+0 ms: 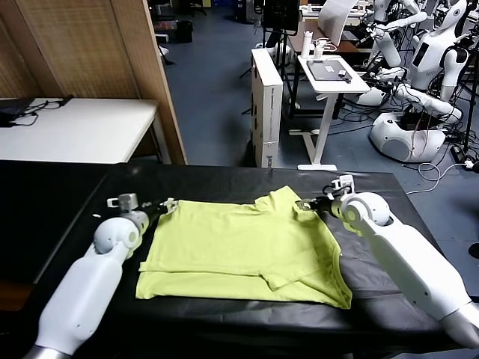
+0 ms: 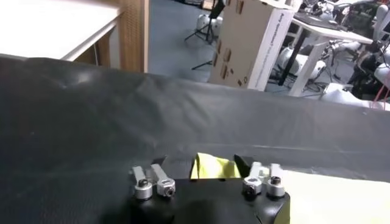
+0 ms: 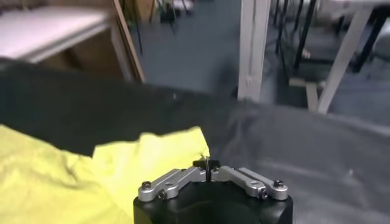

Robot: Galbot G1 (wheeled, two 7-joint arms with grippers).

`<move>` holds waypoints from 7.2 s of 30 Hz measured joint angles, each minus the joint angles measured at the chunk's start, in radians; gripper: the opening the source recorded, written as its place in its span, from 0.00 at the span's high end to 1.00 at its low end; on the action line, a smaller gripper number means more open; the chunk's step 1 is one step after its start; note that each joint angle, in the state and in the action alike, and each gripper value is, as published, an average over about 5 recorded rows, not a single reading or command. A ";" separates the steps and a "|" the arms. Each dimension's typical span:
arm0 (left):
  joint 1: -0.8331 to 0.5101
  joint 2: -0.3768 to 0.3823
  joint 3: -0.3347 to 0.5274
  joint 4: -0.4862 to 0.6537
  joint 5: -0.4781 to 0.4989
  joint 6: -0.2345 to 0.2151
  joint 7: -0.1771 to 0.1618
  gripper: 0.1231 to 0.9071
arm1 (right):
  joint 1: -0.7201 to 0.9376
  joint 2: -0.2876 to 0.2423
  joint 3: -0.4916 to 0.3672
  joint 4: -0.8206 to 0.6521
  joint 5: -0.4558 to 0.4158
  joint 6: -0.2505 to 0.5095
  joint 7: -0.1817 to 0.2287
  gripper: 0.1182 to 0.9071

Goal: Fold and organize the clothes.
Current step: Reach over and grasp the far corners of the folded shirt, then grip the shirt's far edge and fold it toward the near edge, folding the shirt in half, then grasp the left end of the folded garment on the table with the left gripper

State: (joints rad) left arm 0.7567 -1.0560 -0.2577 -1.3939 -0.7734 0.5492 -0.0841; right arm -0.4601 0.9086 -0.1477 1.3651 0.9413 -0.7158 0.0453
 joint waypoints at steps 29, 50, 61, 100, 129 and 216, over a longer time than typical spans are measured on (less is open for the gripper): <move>0.025 0.028 -0.011 -0.067 -0.029 0.005 -0.002 0.94 | -0.118 -0.080 0.125 0.190 -0.025 0.164 -0.027 0.97; 0.318 0.167 -0.180 -0.451 -0.101 0.007 -0.011 0.96 | -0.599 -0.267 0.444 0.644 -0.043 0.067 0.047 0.97; 0.529 0.172 -0.273 -0.617 -0.077 0.019 -0.032 0.32 | -0.777 -0.288 0.470 0.764 -0.072 -0.020 0.160 0.97; 0.742 0.043 -0.369 -0.720 -0.005 0.019 -0.111 0.00 | -0.828 -0.126 0.611 0.729 -0.073 0.023 0.172 0.00; 0.507 -0.048 -0.232 -0.495 0.079 -0.008 -0.070 0.90 | -0.711 0.073 0.593 0.493 -0.088 0.063 0.185 0.96; 0.726 -0.018 -0.427 -0.578 -0.220 0.092 0.079 0.94 | -1.052 -0.005 0.818 0.847 -0.076 0.274 0.060 0.00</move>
State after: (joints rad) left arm 1.4822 -1.0739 -0.6846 -1.9718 -0.9931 0.6411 -0.0049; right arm -1.5119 0.9036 0.6704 2.2120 0.8651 -0.4420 0.1052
